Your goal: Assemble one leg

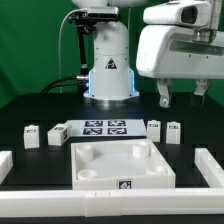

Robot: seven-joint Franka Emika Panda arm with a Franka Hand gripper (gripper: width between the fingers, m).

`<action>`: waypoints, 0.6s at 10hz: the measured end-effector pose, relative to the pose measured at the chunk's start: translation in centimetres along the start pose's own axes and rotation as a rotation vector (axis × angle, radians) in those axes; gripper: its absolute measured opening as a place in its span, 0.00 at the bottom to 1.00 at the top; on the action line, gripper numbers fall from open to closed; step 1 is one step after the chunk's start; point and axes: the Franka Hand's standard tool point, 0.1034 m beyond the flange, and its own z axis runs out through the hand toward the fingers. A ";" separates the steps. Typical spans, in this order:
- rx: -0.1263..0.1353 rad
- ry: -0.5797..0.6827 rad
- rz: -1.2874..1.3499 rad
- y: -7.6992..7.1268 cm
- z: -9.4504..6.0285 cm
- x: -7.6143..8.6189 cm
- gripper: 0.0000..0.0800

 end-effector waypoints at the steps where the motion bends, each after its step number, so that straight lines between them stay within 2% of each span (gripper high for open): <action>1: -0.025 -0.006 0.015 0.0 0.0 0.0 0.81; 6: -0.022 -0.006 0.014 -0.1 0.1 0.0 0.81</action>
Offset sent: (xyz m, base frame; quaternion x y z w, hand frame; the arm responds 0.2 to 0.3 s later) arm 0.0000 0.0000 0.0000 0.0000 0.0000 0.0000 1.0000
